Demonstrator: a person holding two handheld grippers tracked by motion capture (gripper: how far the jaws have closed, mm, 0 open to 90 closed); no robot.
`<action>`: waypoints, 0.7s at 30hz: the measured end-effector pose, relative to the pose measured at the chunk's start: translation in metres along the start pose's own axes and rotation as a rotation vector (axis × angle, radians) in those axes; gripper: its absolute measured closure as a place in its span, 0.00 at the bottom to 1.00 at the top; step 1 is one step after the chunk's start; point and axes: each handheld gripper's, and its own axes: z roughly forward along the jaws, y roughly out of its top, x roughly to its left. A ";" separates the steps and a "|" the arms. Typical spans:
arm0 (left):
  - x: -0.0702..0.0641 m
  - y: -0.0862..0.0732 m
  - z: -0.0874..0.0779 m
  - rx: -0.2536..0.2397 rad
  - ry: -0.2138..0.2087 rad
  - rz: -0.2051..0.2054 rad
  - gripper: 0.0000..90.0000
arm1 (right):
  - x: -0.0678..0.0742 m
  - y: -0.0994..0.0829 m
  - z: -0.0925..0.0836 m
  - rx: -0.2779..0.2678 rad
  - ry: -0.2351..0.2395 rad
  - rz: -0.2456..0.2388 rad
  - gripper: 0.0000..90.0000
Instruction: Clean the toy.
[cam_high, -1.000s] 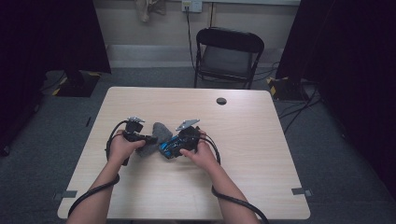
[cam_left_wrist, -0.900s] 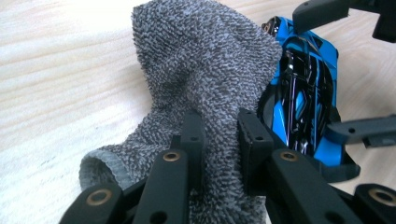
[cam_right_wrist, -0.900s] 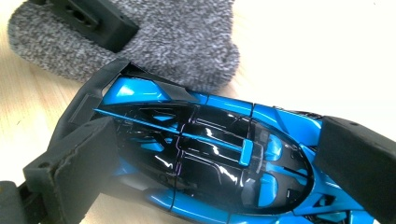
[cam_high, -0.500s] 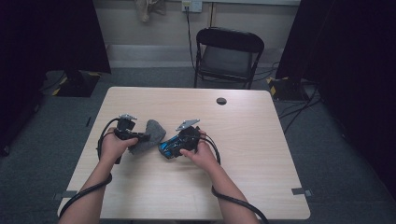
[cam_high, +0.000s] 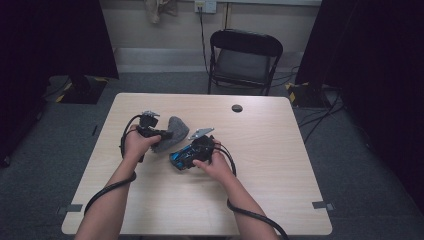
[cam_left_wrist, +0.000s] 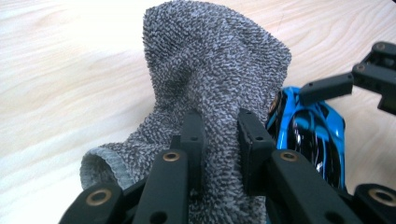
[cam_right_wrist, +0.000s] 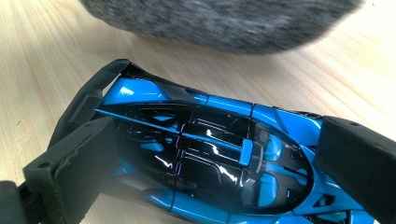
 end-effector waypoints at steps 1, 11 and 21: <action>-0.001 0.002 0.003 -0.001 0.001 0.001 0.84 | 0.000 0.000 0.000 -0.001 0.000 0.000 0.00; -0.008 0.008 0.028 -0.003 0.016 0.013 0.84 | 0.000 0.001 0.000 0.012 0.001 -0.002 0.00; -0.016 0.009 0.054 0.005 0.011 0.017 0.83 | -0.001 0.002 0.000 0.012 0.004 -0.002 0.00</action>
